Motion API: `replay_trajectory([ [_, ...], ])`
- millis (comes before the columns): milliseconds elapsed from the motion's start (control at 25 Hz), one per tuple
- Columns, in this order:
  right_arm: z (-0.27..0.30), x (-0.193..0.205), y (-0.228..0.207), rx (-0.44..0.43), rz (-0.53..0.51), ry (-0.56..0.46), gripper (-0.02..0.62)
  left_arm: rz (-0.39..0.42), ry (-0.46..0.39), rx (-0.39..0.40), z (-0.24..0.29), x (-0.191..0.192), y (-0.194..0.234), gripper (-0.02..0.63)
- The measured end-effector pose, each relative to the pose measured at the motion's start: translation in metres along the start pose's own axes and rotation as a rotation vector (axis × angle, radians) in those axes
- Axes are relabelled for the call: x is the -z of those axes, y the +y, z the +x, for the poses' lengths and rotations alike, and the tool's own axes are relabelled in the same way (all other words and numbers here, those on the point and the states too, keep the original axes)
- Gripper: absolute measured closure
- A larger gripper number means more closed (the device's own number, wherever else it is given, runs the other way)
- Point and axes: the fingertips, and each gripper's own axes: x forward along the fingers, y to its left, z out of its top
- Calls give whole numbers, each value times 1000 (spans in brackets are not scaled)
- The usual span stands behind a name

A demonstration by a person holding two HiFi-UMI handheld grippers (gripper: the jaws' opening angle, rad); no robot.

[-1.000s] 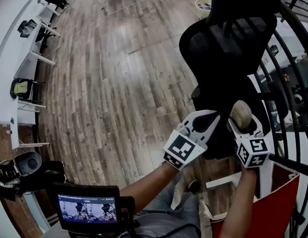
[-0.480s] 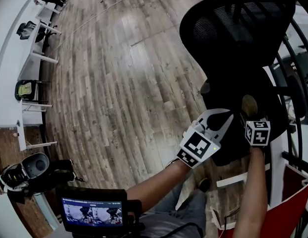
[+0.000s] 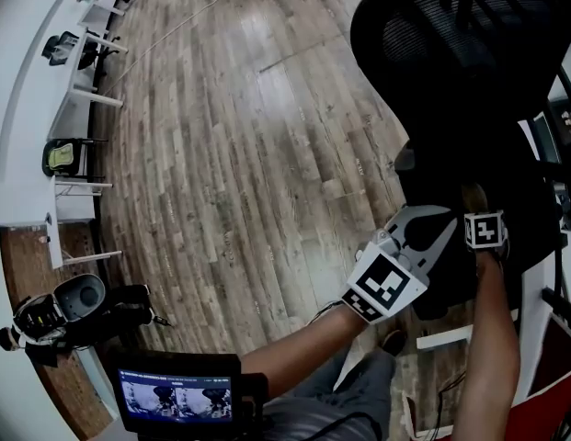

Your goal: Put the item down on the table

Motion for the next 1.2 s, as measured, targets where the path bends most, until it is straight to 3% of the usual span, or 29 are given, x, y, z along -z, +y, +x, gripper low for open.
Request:
replay_trajectory([
  [400,38,21,-6,16,-14,75,305,3,-2,5,-1,12,-1,604],
  [600,51,25,-1,-41,-3,90,305,6,-5,12,-1,15,-5,604],
  [1000,59,16,1,-34,-12,46,280,-12,-8,-9,-10,32,12,604],
  [1200,24,0,1,-14,-19,7,261,-16,-23,-5,-25,10,4,604],
])
